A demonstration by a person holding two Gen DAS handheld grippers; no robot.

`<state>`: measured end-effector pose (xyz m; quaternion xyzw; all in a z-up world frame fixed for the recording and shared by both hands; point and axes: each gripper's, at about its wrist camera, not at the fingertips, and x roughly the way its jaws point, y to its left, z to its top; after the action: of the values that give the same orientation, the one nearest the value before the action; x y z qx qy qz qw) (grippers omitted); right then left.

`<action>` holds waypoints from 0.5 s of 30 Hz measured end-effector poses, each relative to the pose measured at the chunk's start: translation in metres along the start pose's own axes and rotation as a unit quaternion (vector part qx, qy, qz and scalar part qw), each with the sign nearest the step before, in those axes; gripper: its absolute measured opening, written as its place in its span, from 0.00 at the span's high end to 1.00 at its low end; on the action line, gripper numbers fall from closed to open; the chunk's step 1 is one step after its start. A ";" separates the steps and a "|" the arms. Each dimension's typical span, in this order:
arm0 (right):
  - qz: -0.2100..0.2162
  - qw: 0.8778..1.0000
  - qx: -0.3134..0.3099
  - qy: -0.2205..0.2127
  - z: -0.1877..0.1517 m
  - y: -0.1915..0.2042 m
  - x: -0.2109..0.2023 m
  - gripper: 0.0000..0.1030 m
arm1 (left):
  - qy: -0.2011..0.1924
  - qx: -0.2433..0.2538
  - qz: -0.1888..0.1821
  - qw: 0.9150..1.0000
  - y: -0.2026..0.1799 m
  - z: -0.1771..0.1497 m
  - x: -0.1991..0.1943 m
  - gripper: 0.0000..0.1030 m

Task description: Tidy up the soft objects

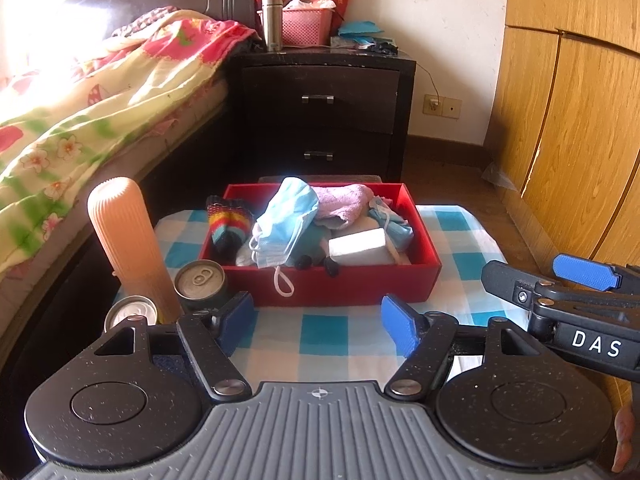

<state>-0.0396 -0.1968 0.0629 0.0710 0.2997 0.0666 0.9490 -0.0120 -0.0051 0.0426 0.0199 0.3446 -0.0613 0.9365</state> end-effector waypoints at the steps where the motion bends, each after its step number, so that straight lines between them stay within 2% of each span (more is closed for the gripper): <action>1: 0.000 1.000 0.003 -0.002 0.000 0.000 0.000 0.41 | -0.001 -0.001 0.001 1.000 0.000 0.000 0.000 0.31; 15: -0.003 1.000 0.017 -0.007 -0.002 0.000 -0.001 0.40 | 0.000 -0.009 0.003 1.000 -0.002 0.001 0.002 0.30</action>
<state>-0.0411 -0.1972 0.0617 0.0866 0.2943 0.0578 0.9500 -0.0102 -0.0071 0.0424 0.0121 0.3455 -0.0553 0.9367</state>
